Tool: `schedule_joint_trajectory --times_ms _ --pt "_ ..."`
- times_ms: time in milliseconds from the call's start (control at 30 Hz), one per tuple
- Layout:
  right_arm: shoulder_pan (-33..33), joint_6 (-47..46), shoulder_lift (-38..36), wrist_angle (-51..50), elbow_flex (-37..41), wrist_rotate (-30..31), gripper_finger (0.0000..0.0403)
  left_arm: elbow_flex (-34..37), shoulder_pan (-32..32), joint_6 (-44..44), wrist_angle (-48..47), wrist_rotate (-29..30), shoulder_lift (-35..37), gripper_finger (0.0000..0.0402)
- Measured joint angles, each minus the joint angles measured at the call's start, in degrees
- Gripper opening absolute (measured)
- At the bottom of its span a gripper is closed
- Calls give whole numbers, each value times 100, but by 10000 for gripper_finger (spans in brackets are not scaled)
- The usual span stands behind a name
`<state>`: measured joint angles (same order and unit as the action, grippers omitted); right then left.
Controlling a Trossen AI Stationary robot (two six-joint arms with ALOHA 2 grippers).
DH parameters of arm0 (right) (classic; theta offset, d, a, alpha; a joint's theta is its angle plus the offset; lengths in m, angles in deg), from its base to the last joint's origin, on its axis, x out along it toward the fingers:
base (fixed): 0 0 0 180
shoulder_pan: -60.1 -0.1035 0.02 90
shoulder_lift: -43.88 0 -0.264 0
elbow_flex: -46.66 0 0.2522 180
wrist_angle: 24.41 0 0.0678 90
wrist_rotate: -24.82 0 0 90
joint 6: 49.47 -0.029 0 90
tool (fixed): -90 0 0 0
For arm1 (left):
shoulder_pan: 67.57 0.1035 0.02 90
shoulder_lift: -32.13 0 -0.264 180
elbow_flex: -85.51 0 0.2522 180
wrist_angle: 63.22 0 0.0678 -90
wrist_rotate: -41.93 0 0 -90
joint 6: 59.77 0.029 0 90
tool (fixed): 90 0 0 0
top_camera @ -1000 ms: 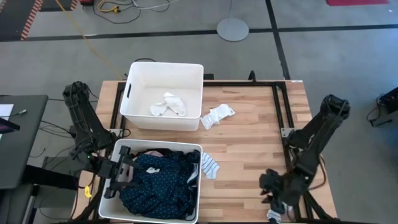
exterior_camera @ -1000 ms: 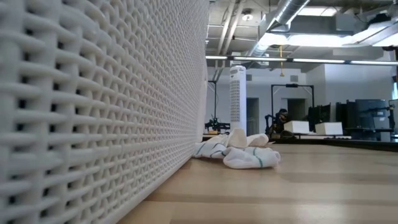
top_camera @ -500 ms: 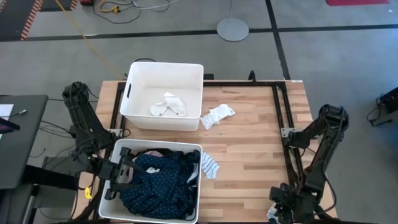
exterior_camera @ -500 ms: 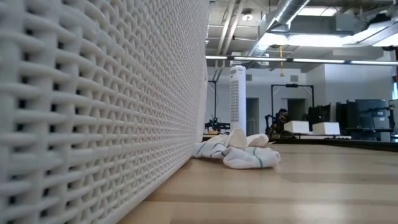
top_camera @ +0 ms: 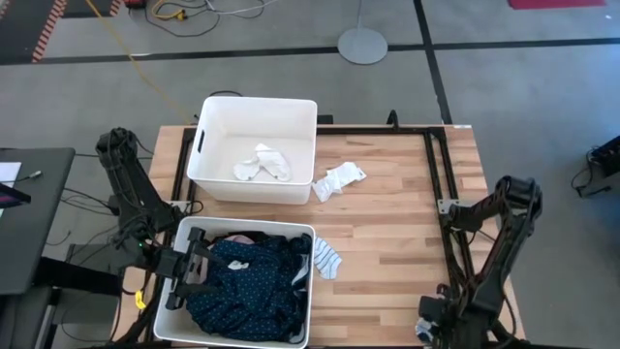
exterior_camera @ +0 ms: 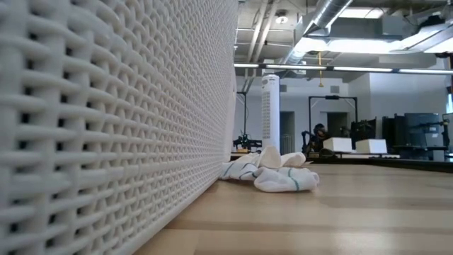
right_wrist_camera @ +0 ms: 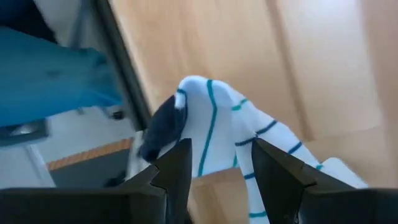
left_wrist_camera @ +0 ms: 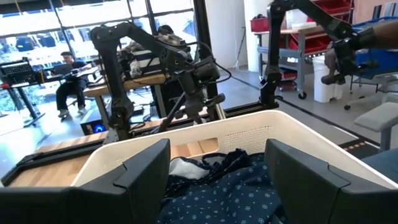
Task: Sort clothes
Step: Put the white striped sock into the top laundry organizer
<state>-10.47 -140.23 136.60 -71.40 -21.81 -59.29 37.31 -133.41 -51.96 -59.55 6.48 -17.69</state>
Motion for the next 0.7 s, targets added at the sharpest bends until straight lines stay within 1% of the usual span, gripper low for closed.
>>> schedule_joint_trajectory --times_ms 133,300,500,700 --pt "61 308 77 -444 -293 2 178 0 0 -20 0 0 0 259" --pt "90 523 73 -1213 -707 141 167 0 0 -16 2 0 0 259" --pt "92 564 134 -1380 -777 164 165 0 0 -32 -14 0 0 259" --pt "92 679 473 -1406 -770 149 166 0 0 -105 -128 0 -4 259"
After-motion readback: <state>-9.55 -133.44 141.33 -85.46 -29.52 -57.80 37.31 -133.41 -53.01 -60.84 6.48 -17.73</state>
